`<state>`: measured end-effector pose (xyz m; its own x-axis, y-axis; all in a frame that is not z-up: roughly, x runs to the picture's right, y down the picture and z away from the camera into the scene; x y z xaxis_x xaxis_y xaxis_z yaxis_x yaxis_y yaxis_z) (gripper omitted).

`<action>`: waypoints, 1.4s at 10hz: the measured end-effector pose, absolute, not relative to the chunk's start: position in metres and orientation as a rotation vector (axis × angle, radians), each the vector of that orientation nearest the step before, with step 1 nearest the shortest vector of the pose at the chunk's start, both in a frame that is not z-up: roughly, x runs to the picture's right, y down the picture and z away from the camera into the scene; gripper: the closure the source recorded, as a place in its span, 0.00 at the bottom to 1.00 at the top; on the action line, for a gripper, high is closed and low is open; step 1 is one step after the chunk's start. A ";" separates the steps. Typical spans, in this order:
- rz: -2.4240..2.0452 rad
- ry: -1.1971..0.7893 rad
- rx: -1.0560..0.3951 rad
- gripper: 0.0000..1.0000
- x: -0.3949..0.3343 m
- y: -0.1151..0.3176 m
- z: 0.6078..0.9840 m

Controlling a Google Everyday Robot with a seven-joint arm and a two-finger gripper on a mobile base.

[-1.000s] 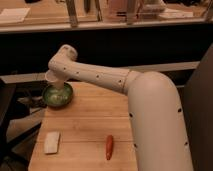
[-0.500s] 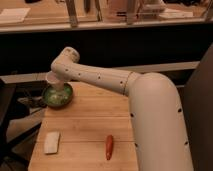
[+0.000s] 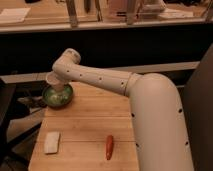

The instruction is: Place the ceramic cup in the ceramic bowl

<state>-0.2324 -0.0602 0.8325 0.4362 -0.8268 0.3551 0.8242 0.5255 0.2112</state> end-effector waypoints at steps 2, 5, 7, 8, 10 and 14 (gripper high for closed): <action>-1.026 -0.449 0.011 0.95 -0.232 -0.060 0.834; -1.026 -0.454 0.015 0.94 -0.230 -0.059 0.836; -1.024 -0.458 0.019 0.94 -0.229 -0.058 0.839; -1.025 -0.459 0.021 0.94 -0.228 -0.058 0.839; -1.024 -0.461 0.022 0.94 -0.227 -0.058 0.841; -1.024 -0.467 0.027 0.89 -0.225 -0.057 0.843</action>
